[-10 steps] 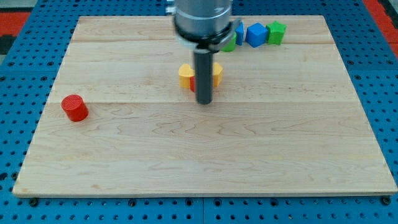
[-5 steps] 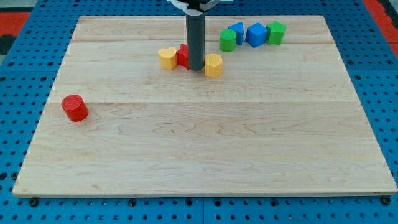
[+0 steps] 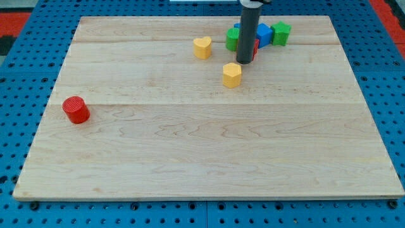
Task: Slide the red star and yellow hexagon closer to the group of blocks at the top right
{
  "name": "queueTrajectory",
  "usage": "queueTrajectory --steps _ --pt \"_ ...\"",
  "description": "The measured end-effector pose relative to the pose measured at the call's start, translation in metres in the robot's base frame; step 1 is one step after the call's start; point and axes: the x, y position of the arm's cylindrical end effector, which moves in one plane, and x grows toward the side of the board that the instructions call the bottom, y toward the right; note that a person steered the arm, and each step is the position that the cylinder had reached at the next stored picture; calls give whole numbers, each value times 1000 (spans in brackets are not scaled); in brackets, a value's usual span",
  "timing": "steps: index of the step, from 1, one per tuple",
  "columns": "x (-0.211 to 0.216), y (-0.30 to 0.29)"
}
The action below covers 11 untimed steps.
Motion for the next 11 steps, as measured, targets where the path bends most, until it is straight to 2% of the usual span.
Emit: queueTrajectory --steps 1,2,3,4,5,6,7,8,9,10,11 --pt "2 -63" --pt "11 -61" --pt "52 -33" --pt "61 0" --pt "77 70" --pt "90 71" --pt "103 101" --pt "78 116" --pt "24 108" --pt "-4 108" --pt "78 114"
